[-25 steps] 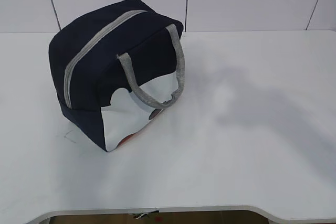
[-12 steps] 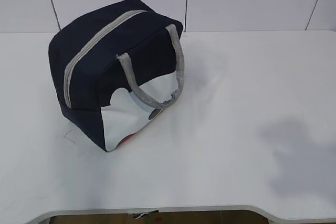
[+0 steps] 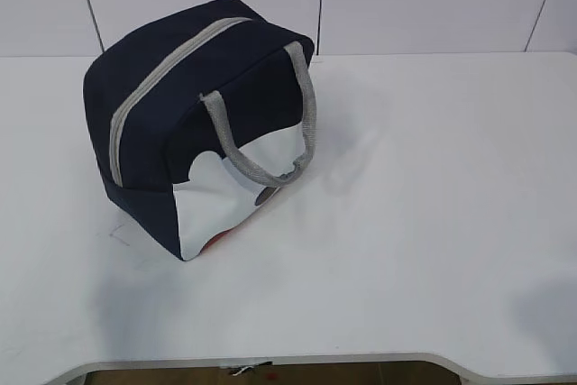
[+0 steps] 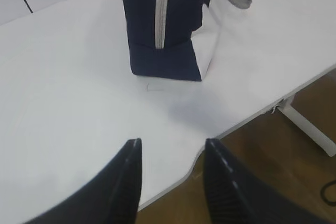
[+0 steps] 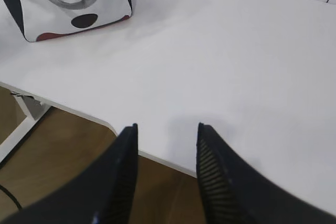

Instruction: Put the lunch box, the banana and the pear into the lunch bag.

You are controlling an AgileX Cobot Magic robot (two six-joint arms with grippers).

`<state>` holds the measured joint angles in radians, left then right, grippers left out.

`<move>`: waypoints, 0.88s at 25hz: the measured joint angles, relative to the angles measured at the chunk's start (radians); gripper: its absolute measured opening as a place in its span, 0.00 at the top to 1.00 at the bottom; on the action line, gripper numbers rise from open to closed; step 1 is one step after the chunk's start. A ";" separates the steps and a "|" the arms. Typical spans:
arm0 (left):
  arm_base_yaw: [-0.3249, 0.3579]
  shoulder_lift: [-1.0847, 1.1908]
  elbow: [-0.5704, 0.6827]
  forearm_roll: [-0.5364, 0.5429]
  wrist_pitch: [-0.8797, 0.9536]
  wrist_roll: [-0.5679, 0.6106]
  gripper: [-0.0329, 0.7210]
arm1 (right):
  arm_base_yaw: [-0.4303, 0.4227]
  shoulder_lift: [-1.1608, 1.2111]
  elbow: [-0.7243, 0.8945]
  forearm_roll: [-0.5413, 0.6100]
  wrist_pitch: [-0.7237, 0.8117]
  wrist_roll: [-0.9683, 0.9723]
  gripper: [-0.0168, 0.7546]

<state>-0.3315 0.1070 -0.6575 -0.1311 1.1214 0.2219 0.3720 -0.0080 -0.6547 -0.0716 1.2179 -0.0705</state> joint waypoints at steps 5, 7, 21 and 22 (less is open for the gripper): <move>0.000 -0.047 0.112 0.013 -0.073 0.000 0.58 | 0.000 -0.010 0.116 -0.004 -0.023 0.000 0.56; 0.000 -0.050 0.117 0.018 -0.090 0.000 0.59 | 0.000 -0.010 0.140 -0.004 -0.045 0.000 0.56; 0.000 -0.059 0.136 0.026 0.004 -0.002 0.59 | 0.000 -0.010 0.149 -0.006 -0.062 0.000 0.57; 0.000 -0.058 0.140 0.032 0.004 -0.013 0.60 | 0.000 -0.010 0.149 -0.006 -0.062 0.000 0.57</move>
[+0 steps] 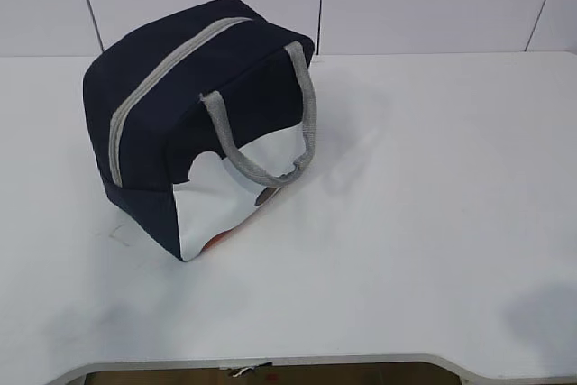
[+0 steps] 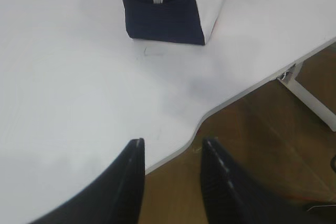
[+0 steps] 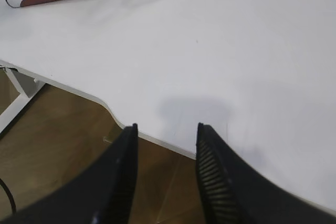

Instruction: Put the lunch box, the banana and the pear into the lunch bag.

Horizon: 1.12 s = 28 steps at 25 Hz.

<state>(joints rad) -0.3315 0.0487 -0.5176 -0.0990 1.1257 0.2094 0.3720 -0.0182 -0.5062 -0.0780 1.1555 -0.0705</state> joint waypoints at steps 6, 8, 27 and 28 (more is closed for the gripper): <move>0.000 -0.011 0.006 0.166 -0.004 -0.231 0.63 | 0.000 0.000 0.000 -0.002 -0.002 0.000 0.57; 0.000 -0.011 0.006 0.176 -0.004 -0.247 0.63 | 0.000 0.000 0.000 -0.002 -0.002 0.000 0.57; 0.274 -0.038 0.006 0.137 -0.006 -0.263 0.63 | -0.298 0.000 0.000 0.027 -0.004 0.000 0.57; 0.274 -0.038 0.006 0.135 -0.006 -0.263 0.63 | -0.300 0.000 0.000 0.027 -0.004 0.000 0.57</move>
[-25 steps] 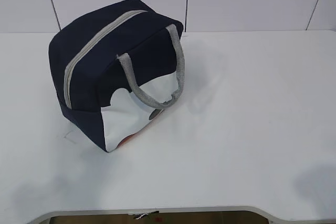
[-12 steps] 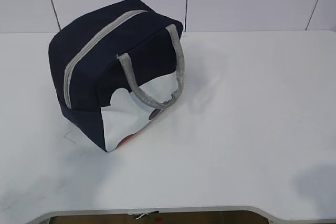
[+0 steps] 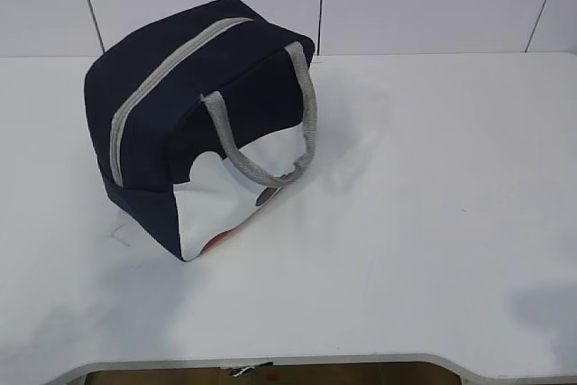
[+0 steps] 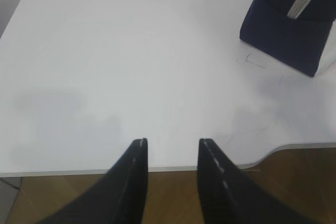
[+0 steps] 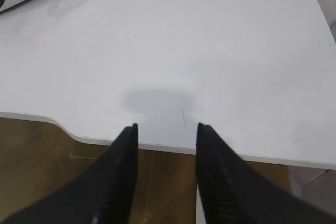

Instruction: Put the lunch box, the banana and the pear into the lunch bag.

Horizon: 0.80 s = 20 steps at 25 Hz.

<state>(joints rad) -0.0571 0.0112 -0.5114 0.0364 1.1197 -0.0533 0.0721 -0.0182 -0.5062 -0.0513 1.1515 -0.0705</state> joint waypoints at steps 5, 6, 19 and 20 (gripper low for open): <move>0.000 0.000 0.000 0.000 0.000 0.000 0.63 | -0.002 0.000 0.000 0.001 0.000 0.000 0.57; 0.000 0.000 0.000 0.004 0.000 0.000 0.63 | -0.002 0.000 0.000 0.001 0.000 0.000 0.57; 0.000 0.000 0.000 0.010 -0.002 0.000 0.64 | -0.002 0.000 0.000 0.001 0.000 0.000 0.57; 0.000 0.000 0.000 0.010 -0.002 0.000 0.64 | -0.002 0.000 0.000 0.001 0.000 0.000 0.57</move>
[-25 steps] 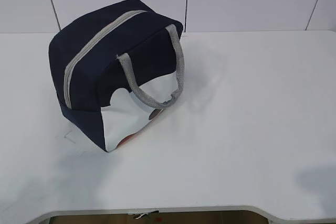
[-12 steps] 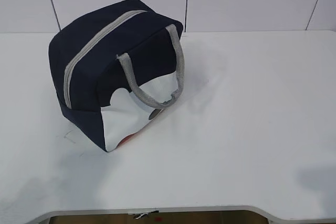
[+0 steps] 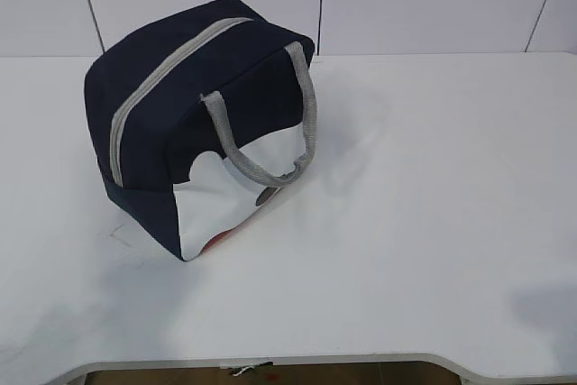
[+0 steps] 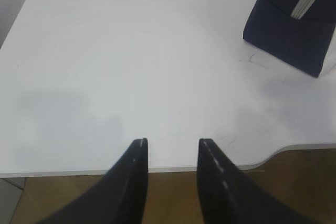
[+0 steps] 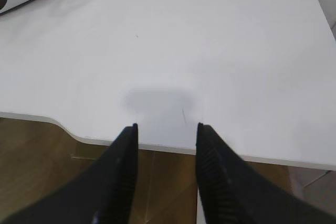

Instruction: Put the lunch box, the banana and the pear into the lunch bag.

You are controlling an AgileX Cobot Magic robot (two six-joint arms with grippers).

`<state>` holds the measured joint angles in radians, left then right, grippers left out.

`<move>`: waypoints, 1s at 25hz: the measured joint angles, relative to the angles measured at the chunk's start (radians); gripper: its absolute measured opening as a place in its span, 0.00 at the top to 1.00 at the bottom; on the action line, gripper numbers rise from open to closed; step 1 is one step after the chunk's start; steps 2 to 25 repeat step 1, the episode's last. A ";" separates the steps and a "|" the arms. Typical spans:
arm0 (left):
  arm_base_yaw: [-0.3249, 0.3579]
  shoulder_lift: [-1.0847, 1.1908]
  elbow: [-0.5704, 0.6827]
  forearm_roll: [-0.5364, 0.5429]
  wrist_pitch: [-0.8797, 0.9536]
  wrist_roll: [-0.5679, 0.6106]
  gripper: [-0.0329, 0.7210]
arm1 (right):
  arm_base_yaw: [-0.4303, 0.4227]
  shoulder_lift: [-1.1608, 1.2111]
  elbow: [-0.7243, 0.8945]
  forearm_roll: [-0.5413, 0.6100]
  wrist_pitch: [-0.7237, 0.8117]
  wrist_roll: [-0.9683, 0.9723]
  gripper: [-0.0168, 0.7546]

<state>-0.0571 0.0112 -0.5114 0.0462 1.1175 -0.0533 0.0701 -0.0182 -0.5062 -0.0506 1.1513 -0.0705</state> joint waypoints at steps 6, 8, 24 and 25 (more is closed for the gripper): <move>0.000 0.000 0.000 0.000 0.000 0.000 0.64 | 0.000 0.000 0.000 0.000 0.000 0.000 0.57; 0.000 0.000 0.000 0.000 0.000 0.000 0.64 | 0.000 0.000 0.000 0.000 0.000 0.000 0.57; 0.000 0.000 0.000 0.000 0.000 0.000 0.64 | 0.000 0.000 0.000 0.000 0.000 0.000 0.57; 0.000 0.000 0.000 0.000 0.000 0.000 0.64 | 0.000 0.000 0.000 0.000 0.000 0.000 0.57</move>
